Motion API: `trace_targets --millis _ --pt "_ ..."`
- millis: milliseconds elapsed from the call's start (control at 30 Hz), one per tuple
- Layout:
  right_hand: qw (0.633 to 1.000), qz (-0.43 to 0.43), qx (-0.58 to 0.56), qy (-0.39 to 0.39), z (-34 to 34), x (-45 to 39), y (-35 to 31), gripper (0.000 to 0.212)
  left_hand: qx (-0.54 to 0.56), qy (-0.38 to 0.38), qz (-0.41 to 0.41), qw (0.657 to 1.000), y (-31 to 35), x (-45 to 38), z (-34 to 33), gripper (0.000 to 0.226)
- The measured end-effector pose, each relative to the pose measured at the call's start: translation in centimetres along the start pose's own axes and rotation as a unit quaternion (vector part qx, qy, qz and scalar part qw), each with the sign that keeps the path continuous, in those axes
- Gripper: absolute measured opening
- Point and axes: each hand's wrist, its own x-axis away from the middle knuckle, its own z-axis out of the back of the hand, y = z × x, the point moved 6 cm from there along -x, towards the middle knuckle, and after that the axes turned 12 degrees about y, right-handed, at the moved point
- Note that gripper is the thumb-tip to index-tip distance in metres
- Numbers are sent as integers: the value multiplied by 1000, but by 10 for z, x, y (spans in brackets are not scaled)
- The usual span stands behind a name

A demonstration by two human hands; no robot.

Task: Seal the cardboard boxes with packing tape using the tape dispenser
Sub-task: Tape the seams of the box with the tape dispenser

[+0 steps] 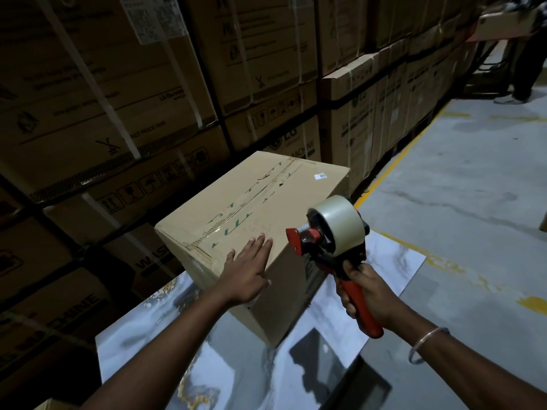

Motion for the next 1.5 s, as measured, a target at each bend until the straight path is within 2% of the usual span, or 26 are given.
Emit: trace_targets --millis 67,167,300,400,533,633,700,767,833,933,1000,1067,1100,1233,1333,1500 --pt "1000 4 -9 -11 -11 -4 -12 79 -2 2 -7 1000 -5 13 1 89" --pt "999 -2 -18 -36 -34 -12 -28 56 -5 0 -23 1000 -13 35 2 87" --pt "997 16 7 -74 -67 -28 -44 76 1 -4 -43 999 -26 61 3 86" --pt "995 2 14 -96 -92 -39 -48 56 18 -4 -31 999 -38 80 6 84" --pt "994 -19 23 -104 -127 -53 -53 46 -11 6 3 1000 -51 102 9 78" --pt "993 -40 18 -106 -146 -61 -50 43 -34 53 34 997 -58 114 5 67" --pt "993 -49 15 -106 -153 -67 -44 46 -5 130 62 990 -60 121 0 71" --pt "992 -62 20 -106 -156 -71 -36 51 45 244 87 965 -64 127 -5 67" --pt "992 -72 22 -106 -155 -74 -31 53 107 371 98 917 -70 132 -8 59" --pt "991 -77 14 -110 -153 -77 -29 55 245 515 124 812 -74 139 -12 56" --pt "991 -76 15 -112 -153 -79 -30 54 333 562 154 742 -73 140 -13 56" --pt "990 -82 11 -116 -153 -80 -29 53 411 570 185 687 -77 141 -19 53" --pt "989 -86 10 -118 -153 -81 -28 54 432 565 199 674 -80 141 -23 52" --pt "987 -97 13 -125 -154 -84 -25 55 507 493 204 677 -88 137 -41 56" --pt "986 -105 14 -130 -153 -84 -23 54 582 447 248 632 -94 136 -53 72" --pt "986 -103 16 -128 -155 -84 -23 55 552 439 308 638 -99 144 -50 63"
